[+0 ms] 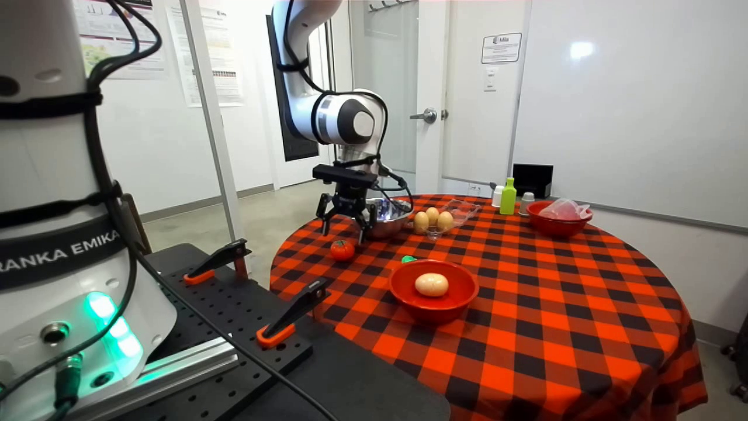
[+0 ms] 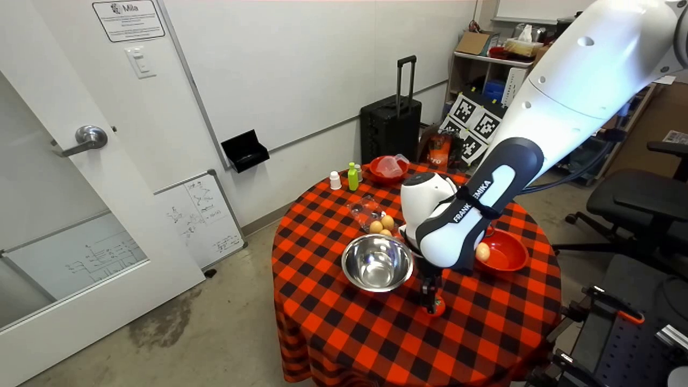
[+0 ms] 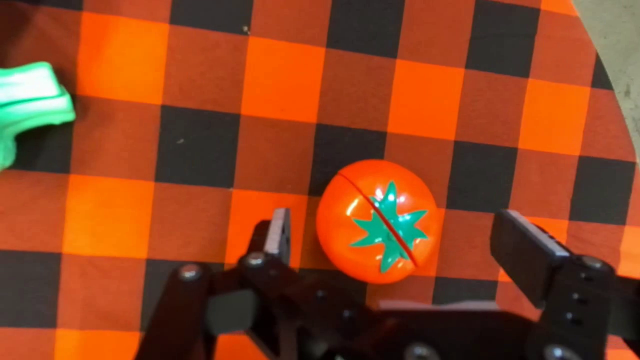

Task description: Put the tomato in the silver dish

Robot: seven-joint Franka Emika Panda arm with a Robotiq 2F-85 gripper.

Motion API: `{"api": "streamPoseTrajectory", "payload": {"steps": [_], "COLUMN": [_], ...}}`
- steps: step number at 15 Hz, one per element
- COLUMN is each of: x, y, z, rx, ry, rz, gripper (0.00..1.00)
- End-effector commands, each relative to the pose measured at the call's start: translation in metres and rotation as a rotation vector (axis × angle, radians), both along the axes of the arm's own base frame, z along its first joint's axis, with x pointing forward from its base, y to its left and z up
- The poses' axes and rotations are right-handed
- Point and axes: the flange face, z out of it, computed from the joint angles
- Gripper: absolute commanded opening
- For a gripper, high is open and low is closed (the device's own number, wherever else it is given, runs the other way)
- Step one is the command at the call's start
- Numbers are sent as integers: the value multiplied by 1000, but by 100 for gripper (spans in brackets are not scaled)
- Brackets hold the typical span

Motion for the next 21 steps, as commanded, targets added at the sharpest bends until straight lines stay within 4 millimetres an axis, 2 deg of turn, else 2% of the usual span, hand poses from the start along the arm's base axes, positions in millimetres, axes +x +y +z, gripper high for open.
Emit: {"api": "streamPoseTrajectory", "payload": {"steps": [1, 10, 12, 14, 17, 18, 21], "x": [7, 11, 11, 12, 14, 15, 15], "y": [5, 9, 8, 7, 6, 6, 4], "z": [-11, -28, -31, -34, -35, -33, -28], "rx": [-47, -46, -44, -42, -39, -38, -35], "ry": [-9, 16, 18, 20, 17, 15, 8], "rz": [33, 41, 37, 33, 26, 23, 16], "gripper": [100, 99, 74, 66, 43, 38, 38]}}
